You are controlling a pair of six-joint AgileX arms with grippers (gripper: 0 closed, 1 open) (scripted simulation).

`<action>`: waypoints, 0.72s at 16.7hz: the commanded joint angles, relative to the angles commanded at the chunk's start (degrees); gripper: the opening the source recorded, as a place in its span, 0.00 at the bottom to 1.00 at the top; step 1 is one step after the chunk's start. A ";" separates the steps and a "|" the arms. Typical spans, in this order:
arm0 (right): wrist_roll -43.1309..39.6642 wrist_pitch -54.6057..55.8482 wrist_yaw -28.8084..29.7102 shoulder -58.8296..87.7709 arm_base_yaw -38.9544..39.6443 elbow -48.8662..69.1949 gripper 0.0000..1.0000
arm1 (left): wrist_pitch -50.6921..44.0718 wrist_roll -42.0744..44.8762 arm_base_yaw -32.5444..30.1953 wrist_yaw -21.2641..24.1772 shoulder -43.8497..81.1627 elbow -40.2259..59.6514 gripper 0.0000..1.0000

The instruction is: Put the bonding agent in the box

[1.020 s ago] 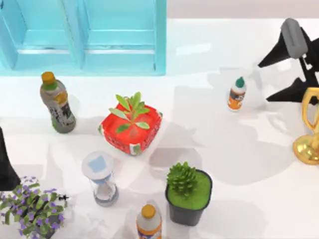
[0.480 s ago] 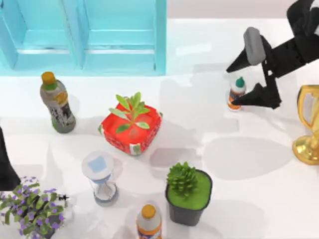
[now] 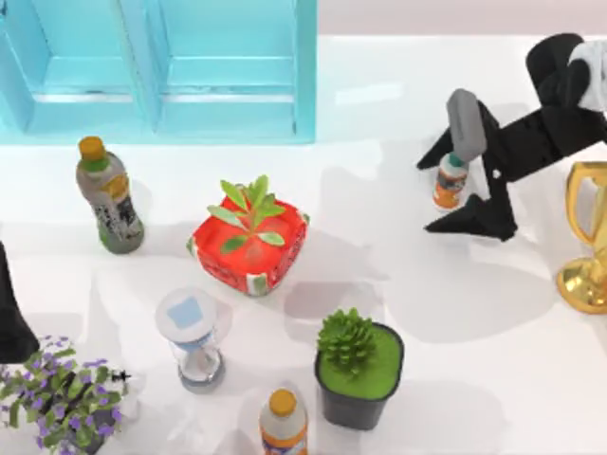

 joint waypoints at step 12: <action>0.00 0.00 0.00 0.00 0.00 0.00 0.32 | 0.00 0.00 0.00 0.00 0.00 0.00 1.00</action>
